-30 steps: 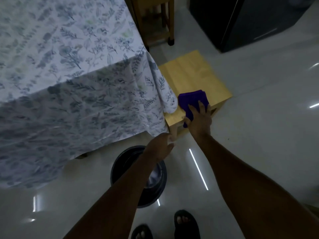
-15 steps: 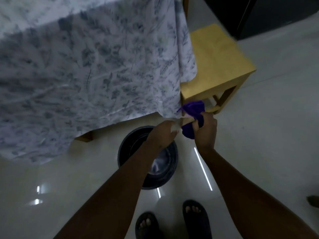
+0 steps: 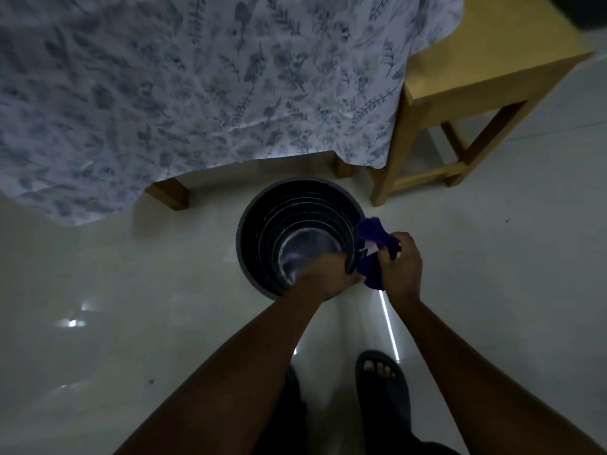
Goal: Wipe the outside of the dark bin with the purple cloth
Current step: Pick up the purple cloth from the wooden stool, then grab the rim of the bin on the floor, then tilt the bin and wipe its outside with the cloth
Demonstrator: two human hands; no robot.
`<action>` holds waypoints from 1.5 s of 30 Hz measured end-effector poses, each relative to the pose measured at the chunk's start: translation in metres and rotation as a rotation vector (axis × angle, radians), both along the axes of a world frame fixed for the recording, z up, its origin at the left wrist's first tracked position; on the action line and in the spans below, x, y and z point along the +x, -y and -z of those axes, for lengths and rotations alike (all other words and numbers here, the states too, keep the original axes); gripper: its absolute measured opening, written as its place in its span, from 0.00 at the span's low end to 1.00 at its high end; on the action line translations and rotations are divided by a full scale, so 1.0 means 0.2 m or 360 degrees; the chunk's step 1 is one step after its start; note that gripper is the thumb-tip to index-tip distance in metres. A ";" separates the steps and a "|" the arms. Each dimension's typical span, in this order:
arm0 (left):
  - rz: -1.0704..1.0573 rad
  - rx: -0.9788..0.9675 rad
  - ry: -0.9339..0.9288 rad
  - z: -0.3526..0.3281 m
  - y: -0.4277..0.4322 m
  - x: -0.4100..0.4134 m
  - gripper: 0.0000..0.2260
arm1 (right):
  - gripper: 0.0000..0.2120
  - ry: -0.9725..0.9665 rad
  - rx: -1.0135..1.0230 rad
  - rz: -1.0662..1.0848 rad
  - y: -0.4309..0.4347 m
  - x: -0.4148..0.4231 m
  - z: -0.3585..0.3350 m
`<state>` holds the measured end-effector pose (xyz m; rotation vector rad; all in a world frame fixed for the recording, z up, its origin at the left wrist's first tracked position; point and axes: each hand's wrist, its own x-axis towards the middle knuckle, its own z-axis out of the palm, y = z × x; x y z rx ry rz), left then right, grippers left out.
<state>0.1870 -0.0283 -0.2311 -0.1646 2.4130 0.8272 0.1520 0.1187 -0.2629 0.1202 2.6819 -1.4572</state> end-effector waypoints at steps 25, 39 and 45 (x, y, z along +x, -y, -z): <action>-0.0753 0.0012 -0.0449 0.12 0.45 0.09 0.16 | 0.29 -0.0182 0.0866 -0.0962 0.29 0.16 0.11; -0.0816 -0.0059 -0.0613 0.31 0.57 0.11 0.12 | 0.27 -0.0165 0.0781 -0.0873 0.25 0.16 0.32; -0.0806 -0.0028 -0.0681 0.32 0.56 0.13 0.14 | 0.29 -0.0109 0.0721 -0.0966 0.40 0.05 0.32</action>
